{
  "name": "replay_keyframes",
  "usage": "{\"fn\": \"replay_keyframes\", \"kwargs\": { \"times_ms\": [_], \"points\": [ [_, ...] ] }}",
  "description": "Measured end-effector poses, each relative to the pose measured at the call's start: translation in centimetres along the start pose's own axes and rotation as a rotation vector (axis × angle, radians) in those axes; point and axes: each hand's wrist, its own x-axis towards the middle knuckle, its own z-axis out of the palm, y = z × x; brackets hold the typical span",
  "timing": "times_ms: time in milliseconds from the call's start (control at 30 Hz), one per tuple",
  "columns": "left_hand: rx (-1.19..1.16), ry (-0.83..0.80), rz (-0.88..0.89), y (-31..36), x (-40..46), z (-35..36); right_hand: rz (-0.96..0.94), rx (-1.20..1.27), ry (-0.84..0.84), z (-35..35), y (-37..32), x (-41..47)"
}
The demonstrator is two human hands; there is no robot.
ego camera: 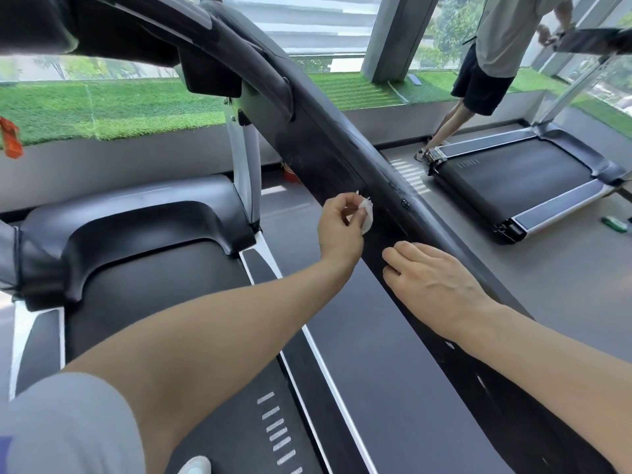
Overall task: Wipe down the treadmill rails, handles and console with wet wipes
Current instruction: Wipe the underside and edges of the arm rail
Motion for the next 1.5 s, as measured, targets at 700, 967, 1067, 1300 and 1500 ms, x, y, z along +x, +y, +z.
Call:
{"fn": "replay_keyframes", "kwargs": {
  "times_ms": [700, 967, 1067, 1300, 1500],
  "points": [
    [0.088, 0.194, 0.041, -1.1, 17.2, -6.4, 0.015, -0.023, -0.015, 1.8, 0.5, 10.3],
    [0.09, 0.102, 0.043, -2.3, 13.0, -4.5, 0.035, -0.023, 0.05, 1.9, 0.9, 8.8],
    [0.084, 0.104, 0.013, -2.8, 10.1, -3.1, 0.043, -0.034, 0.064, 1.4, 0.9, 7.6],
    [0.085, 0.091, -0.018, -2.8, 4.4, -1.1, 0.044, -0.066, 0.063, 0.8, 0.4, 3.9],
    [0.078, 0.044, -0.039, -2.5, 0.8, -0.1, 0.035, -0.068, 0.082, 0.1, 0.2, 1.4]
  ]
}}
